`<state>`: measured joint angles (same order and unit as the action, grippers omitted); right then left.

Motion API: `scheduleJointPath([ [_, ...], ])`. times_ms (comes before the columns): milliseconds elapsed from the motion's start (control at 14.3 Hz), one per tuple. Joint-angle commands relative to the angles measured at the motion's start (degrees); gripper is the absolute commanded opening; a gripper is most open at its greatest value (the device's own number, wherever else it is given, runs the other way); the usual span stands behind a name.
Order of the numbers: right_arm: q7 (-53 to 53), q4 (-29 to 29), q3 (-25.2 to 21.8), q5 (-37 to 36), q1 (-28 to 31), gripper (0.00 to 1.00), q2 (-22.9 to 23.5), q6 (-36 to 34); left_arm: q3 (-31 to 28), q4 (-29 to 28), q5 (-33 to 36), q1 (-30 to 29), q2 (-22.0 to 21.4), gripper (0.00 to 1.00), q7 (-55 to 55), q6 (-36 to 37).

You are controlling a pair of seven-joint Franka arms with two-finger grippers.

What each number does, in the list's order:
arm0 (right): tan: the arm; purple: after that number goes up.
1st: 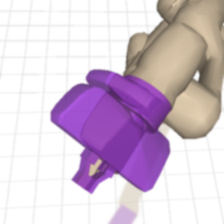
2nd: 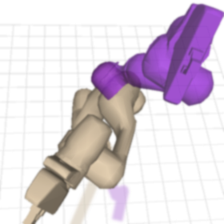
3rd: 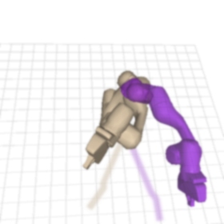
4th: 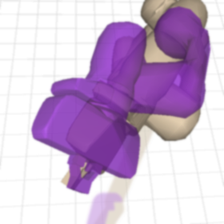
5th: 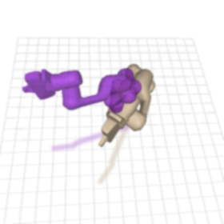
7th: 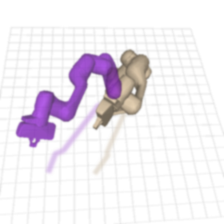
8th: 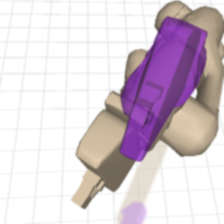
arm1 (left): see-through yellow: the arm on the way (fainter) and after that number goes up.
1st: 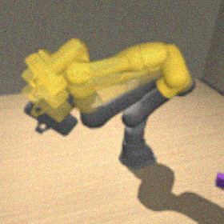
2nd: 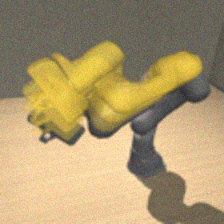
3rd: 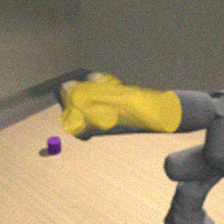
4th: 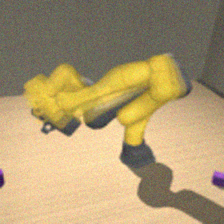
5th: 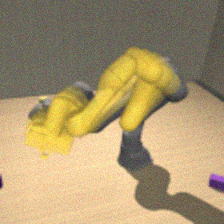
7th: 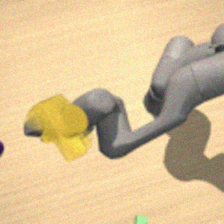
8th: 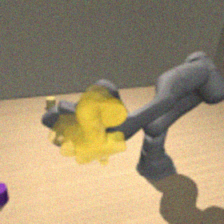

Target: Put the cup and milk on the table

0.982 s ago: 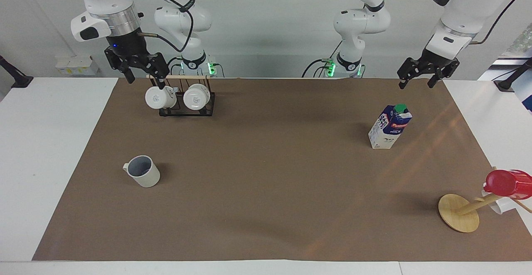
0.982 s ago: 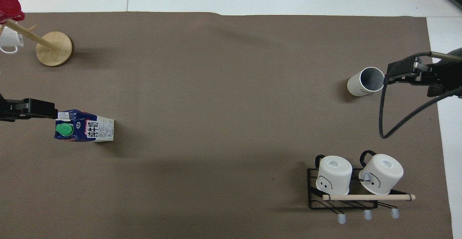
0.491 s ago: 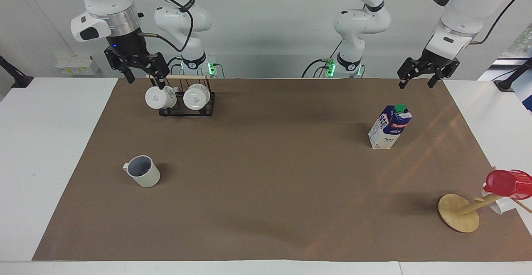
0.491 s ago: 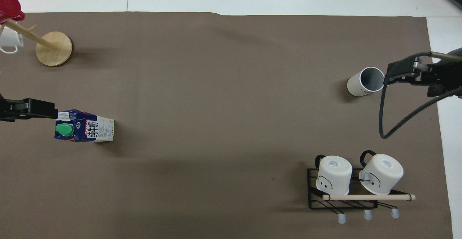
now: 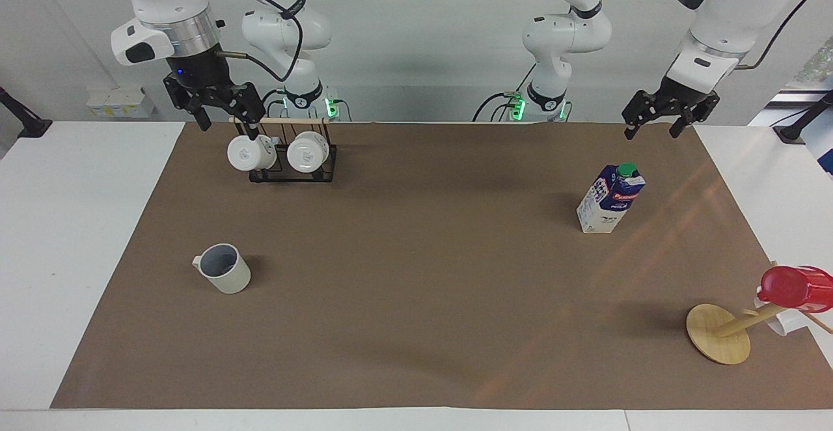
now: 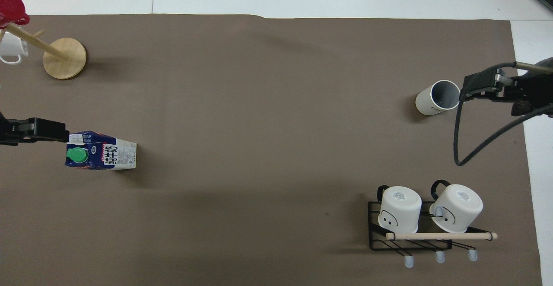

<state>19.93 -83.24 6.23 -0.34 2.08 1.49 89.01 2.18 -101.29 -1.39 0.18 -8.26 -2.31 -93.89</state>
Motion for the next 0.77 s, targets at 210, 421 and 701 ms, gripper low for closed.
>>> scheduleJointPath([
  [210, -1.74, -0.52, 0.27, 1.30, 0.82, 1.00, -0.44, 0.37, 0.63, 1.09, -0.19, -1.06, 0.35, 1.00, 0.02, 1.08],
  [421, -1.83, -0.52, 0.27, 1.22, 0.91, 1.00, -0.35, 0.72, 0.63, 1.09, -0.19, -1.06, 0.35, 1.00, 0.02, 1.17],
  [701, -2.44, -0.52, 0.27, 0.60, 1.17, 1.00, -0.35, 0.99, 0.63, 1.09, -0.19, -1.06, 0.35, 1.00, 0.02, 1.17],
])
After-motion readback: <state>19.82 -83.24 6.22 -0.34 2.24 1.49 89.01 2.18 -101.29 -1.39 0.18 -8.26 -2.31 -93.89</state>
